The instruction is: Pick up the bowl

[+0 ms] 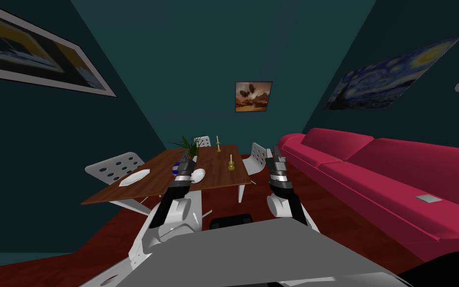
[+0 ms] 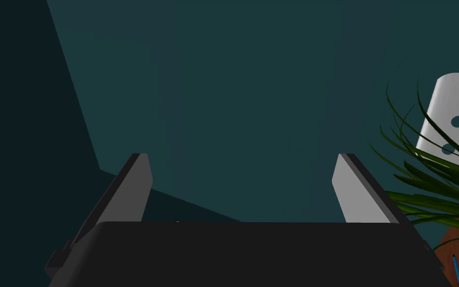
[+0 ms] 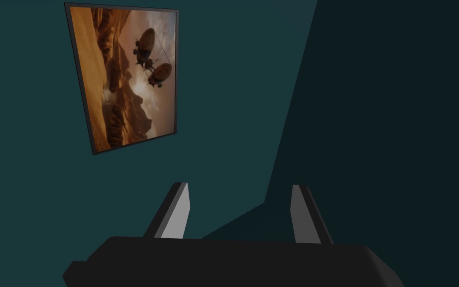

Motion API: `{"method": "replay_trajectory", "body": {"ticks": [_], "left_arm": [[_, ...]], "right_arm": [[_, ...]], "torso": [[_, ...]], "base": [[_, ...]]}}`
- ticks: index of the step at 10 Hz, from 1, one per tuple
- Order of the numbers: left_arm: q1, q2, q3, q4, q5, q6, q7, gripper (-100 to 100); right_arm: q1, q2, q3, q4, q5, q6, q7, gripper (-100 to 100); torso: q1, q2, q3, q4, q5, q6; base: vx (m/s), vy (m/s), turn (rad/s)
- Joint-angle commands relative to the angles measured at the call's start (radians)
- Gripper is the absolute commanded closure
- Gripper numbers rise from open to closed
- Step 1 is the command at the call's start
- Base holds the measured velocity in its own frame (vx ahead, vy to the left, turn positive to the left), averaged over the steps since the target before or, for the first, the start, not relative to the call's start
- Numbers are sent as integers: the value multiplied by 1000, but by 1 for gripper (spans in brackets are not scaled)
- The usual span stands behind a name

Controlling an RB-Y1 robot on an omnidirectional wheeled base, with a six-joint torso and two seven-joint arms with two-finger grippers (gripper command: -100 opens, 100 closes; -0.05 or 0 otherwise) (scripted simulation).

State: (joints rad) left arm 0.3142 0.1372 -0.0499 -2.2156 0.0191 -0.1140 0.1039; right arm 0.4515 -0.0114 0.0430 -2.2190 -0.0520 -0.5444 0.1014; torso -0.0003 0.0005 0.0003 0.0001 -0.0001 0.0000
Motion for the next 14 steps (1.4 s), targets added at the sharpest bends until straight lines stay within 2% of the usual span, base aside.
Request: {"method": "replay_trajectory", "body": {"ticks": [1, 2, 3, 4, 5, 6, 7, 8, 9, 10, 11, 13, 14], "left_arm": [[-29, 12, 0, 39, 13, 50, -10, -100], [-29, 12, 0, 39, 13, 56, -10, -100], [-56, 23, 2, 68, 25, 97, -19, -100], [-56, 23, 2, 68, 25, 108, -19, -100], [-83, 35, 3, 100, 37, 144, -28, -100], [-83, 35, 3, 100, 37, 163, -28, -100], [-112, 46, 4, 133, 49, 205, -37, -100], [-112, 46, 4, 133, 49, 219, -37, -100], [-142, 57, 6, 168, 62, 245, -46, -100], [-142, 57, 6, 168, 62, 276, -46, -100], [-172, 69, 8, 205, 74, 303, -55, -100], [-172, 69, 8, 205, 74, 337, -55, -100], [-203, 80, 10, 244, 86, 377, -65, -100]], "right_arm": [[0, 0, 0, 0, 0, 0, 0, 0], [0, 0, 0, 0, 0, 0, 0, 0], [0, 0, 0, 0, 0, 0, 0, 0], [0, 0, 0, 0, 0, 0, 0, 0], [0, 0, 0, 0, 0, 0, 0, 0], [0, 0, 0, 0, 0, 0, 0, 0], [0, 0, 0, 0, 0, 0, 0, 0], [0, 0, 0, 0, 0, 0, 0, 0], [0, 0, 0, 0, 0, 0, 0, 0], [0, 0, 0, 0, 0, 0, 0, 0], [0, 0, 0, 0, 0, 0, 0, 0], [0, 0, 0, 0, 0, 0, 0, 0], [0, 0, 0, 0, 0, 0, 0, 0]], "torso": [[0, 0, 0, 0, 0, 0], [0, 0, 0, 0, 0, 0], [0, 0, 0, 0, 0, 0], [0, 0, 0, 0, 0, 0], [0, 0, 0, 0, 0, 0], [0, -1, 0, 0, 0, 0], [0, -1, 0, 0, 0, 0], [0, -1, 0, 0, 0, 0], [0, -1, 0, 0, 0, 0], [0, -1, -1, 0, 0, 0], [1, -1, -1, 0, 0, 0], [1, -1, -1, 0, 0, 0], [0, -1, 0, 0, 0, 0]], "base": [[-14, -7, 15], [-10, -7, 5], [-8, -6, 10], [-5, -5, 4], [0, 0, 0], [0, 0, 0], [0, 0, 0], [0, 0, 0], [0, 0, 0], [0, 0, 0], [0, 0, 0], [0, 0, 0], [0, 0, 0]]}}
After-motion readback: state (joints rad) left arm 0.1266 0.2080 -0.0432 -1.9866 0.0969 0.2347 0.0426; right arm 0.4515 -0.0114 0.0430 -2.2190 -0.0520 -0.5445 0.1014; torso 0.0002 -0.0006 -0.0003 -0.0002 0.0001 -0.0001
